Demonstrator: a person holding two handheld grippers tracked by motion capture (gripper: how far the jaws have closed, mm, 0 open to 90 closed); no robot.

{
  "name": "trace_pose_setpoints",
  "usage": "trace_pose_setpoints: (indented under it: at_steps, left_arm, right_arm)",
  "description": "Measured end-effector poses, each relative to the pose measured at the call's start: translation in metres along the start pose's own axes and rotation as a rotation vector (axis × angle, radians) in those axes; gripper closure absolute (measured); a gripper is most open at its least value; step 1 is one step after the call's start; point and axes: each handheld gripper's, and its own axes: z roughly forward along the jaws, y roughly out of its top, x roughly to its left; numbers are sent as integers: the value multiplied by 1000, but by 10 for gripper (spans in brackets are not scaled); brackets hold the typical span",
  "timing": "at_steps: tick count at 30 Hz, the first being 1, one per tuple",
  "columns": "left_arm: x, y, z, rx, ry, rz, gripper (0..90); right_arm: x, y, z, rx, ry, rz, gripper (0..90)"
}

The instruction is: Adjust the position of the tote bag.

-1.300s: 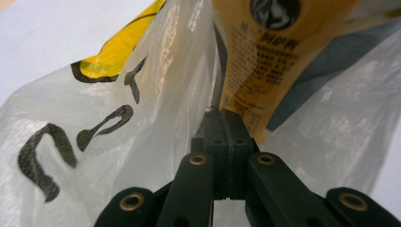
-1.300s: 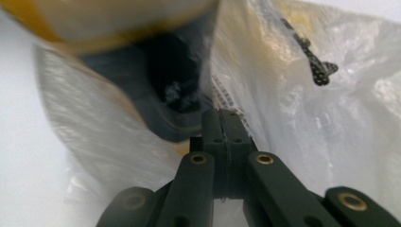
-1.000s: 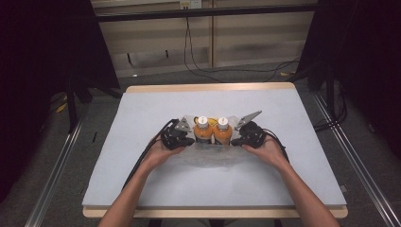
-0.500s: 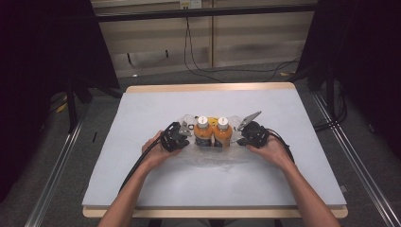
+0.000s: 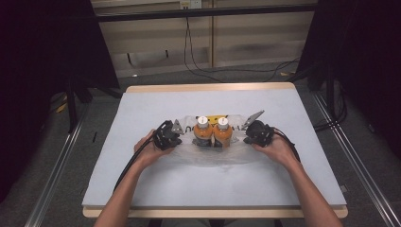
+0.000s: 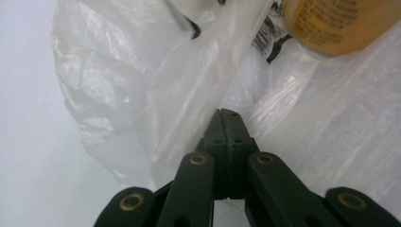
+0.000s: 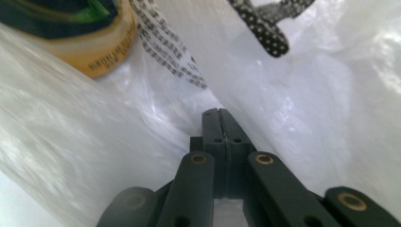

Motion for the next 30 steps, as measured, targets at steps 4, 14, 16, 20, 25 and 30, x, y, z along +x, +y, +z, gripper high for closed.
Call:
trace_pose_setpoints:
  at_steps: [4, 14, 16, 20, 25, 30]
  left_arm:
    - [-3, 0, -3, 70, 54, 63, 900]
    - [-7, -16, -16, 93, 10, 67, 900]
    - [-7, -22, -19, 79, 1, 42, 900]
    - [-7, -31, -23, 59, -15, 15, 900]
    - [-10, -39, -29, 51, -28, 10, 900]
    - [-8, -44, -31, 43, -47, -6, 900]
  right_arm:
    - [-6, -8, -4, 17, -4, 0, 900]
    - [-10, -12, -7, 30, 7, 14, 900]
    - [-11, -13, -8, 29, 18, 19, 900]
    - [-13, -15, -9, 24, 22, 18, 900]
    - [-17, -20, -10, 16, 12, 21, 900]
    - [-21, -25, -12, 23, 2, 34, 900]
